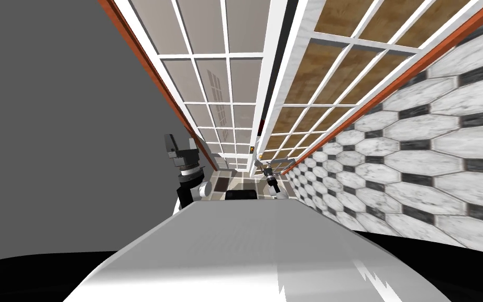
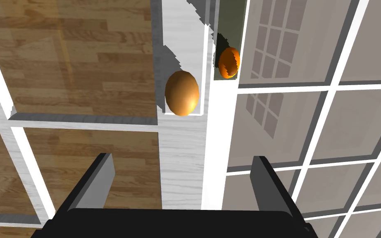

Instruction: Pull the door open

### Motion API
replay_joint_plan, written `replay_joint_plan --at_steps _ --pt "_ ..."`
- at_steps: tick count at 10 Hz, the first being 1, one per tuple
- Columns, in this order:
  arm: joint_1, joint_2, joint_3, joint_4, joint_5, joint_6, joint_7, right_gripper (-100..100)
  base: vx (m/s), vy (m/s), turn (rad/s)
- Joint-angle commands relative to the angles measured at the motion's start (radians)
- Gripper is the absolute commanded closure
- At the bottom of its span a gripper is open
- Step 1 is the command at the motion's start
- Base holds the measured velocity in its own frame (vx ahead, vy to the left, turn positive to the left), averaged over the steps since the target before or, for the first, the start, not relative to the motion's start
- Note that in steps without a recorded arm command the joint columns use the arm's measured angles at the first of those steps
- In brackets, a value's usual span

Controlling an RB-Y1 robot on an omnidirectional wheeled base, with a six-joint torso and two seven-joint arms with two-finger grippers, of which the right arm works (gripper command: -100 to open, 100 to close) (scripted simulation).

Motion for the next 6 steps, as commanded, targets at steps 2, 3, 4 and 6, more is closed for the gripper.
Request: replay_joint_plan --at_steps 2,3,4,6 --pt "0.019 -0.029 -0.018 0.018 -0.012 -0.014 -0.015 -100 0.056 0.023 0.117" --pt "0.025 -0.039 -0.024 0.025 -0.017 -0.018 -0.021 -100 0.076 0.022 0.026" --pt "0.038 -0.065 -0.040 0.040 -0.029 -0.032 -0.035 -100 0.147 0.030 0.193" --pt "0.042 -0.084 -0.052 0.048 -0.037 -0.041 -0.046 -100 0.155 0.056 0.119"
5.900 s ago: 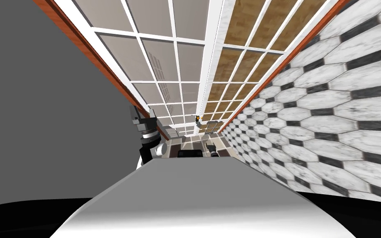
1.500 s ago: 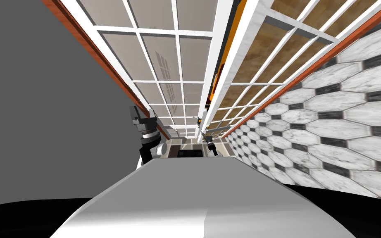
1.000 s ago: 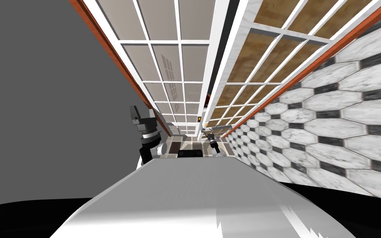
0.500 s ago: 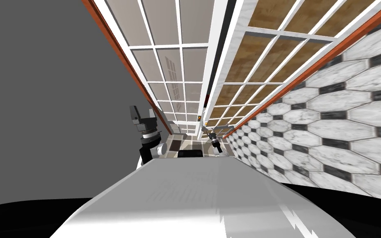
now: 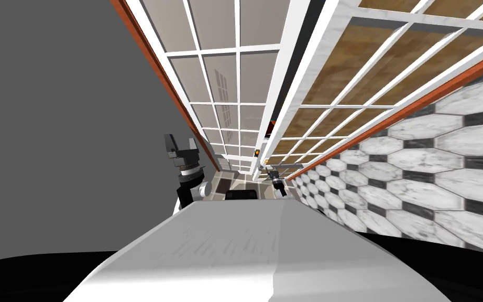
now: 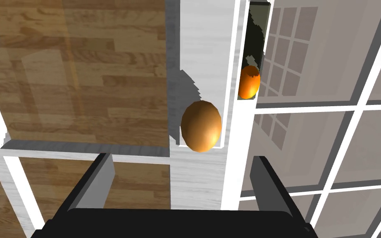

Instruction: Pull the door open

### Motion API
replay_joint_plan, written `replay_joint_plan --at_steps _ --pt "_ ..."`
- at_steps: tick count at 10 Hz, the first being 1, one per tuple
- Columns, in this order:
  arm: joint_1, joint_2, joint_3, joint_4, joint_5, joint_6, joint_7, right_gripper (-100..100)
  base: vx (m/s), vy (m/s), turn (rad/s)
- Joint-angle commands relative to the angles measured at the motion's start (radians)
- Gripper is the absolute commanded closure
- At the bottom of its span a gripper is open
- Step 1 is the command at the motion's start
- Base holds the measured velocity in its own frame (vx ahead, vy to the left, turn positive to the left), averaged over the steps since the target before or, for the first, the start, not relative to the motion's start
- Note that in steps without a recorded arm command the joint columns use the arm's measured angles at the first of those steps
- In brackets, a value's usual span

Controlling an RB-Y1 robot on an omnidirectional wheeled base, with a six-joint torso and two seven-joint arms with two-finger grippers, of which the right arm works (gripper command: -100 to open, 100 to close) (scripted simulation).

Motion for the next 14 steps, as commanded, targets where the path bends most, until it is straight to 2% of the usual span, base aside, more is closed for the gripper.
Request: replay_joint_plan --at_steps 1,2,4,5,6,11,14 --pt "0.019 -0.006 -0.003 -0.032 -0.002 0.012 -0.011 -100 0.153 0.036 0.065" --pt "0.015 -0.018 -0.011 -0.029 -0.009 0.005 -0.018 -100 0.183 0.012 0.147" --pt "0.004 -0.022 -0.014 -0.032 -0.012 0.002 -0.022 -100 0.203 0.021 0.084" --pt "0.013 -0.017 -0.012 -0.042 -0.010 0.008 -0.019 -100 0.082 0.012 -0.004" --pt "0.013 -0.017 -0.012 -0.042 -0.010 0.008 -0.019 100 -0.018 0.001 -0.006" --pt "0.013 -0.017 -0.012 -0.042 -0.010 0.008 -0.019 100 -0.012 -0.001 0.007" --pt "0.022 -0.018 -0.002 -0.043 -0.033 0.010 -0.089 100 -0.054 -0.016 0.055"
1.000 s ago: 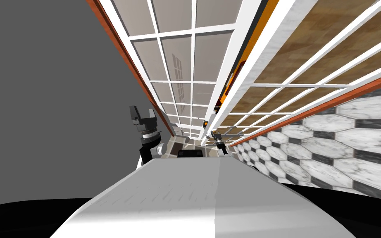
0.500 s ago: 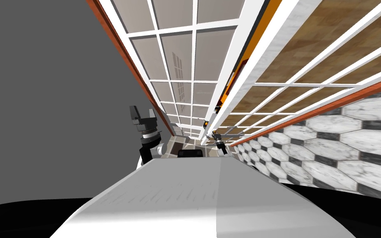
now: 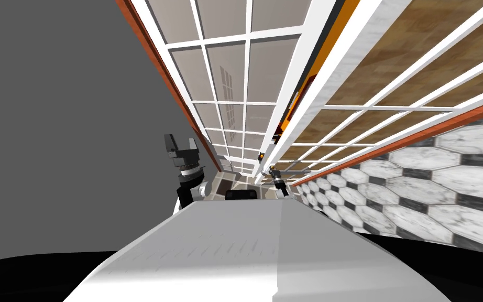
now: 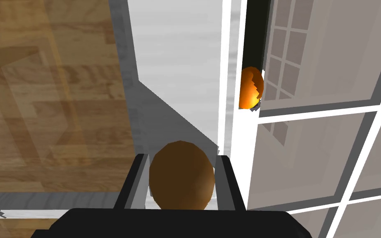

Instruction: Pull the door open

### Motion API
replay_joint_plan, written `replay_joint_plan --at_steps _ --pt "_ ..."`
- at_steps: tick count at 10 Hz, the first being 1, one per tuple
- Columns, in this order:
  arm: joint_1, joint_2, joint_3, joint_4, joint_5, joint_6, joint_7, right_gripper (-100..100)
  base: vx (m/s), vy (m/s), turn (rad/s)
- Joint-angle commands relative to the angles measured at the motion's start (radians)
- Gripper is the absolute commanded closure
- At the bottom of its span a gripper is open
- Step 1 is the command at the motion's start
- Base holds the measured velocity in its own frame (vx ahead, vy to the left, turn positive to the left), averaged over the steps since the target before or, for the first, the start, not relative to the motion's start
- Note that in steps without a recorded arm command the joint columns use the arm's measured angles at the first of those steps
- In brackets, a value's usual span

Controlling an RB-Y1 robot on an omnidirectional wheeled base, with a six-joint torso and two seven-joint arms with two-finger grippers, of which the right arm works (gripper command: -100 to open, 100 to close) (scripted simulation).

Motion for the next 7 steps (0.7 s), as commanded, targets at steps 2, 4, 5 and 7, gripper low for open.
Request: replay_joint_plan --at_steps 2,4,5,7 --pt "0.007 -0.001 0.006 0.006 -0.021 -0.002 -0.062 100 -0.068 -0.027 0.061" --pt "0.010 -0.002 0.011 0.005 -0.033 -0.001 -0.097 100 -0.054 -0.017 0.043" --pt "0.012 -0.003 0.013 0.004 -0.040 -0.001 -0.118 100 -0.038 -0.009 0.046" --pt "0.014 -0.004 0.018 0.002 -0.054 0.000 -0.160 100 -0.042 -0.023 0.059"
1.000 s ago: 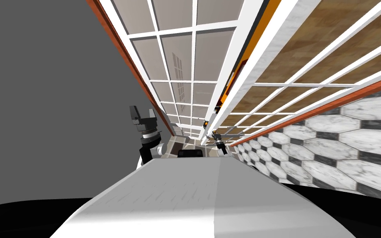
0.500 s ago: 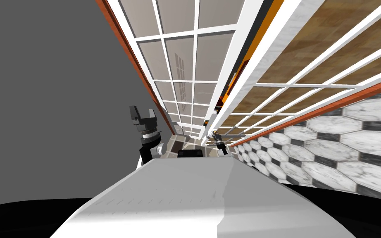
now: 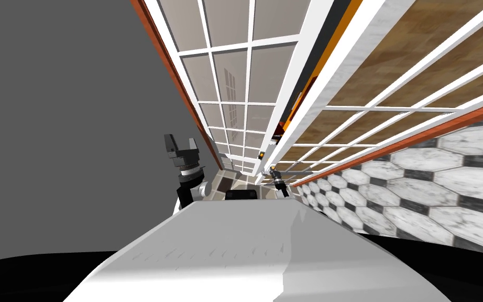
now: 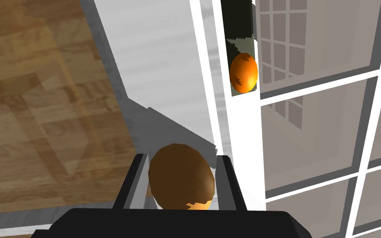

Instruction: Pull the door open

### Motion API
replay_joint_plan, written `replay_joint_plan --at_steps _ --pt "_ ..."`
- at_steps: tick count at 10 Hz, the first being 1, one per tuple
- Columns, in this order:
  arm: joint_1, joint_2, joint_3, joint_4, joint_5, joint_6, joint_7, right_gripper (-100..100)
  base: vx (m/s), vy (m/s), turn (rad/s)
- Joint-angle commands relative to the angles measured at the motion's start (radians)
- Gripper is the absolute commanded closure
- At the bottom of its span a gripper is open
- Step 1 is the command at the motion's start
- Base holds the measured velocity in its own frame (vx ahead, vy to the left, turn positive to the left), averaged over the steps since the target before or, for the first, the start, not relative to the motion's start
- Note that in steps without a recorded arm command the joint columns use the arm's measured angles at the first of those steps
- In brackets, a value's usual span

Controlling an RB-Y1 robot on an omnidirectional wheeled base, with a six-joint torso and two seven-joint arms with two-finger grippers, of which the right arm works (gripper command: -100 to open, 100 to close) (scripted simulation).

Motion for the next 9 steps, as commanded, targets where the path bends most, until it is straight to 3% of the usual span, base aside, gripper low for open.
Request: replay_joint_plan --at_steps 1,9 --pt "0.004 -0.003 0.001 -0.003 -0.014 0.001 -0.037 100 -0.033 -0.016 0.056" --pt "0.014 -0.007 0.026 -0.012 -0.085 0.005 -0.248 100 -0.044 -0.020 0.068"
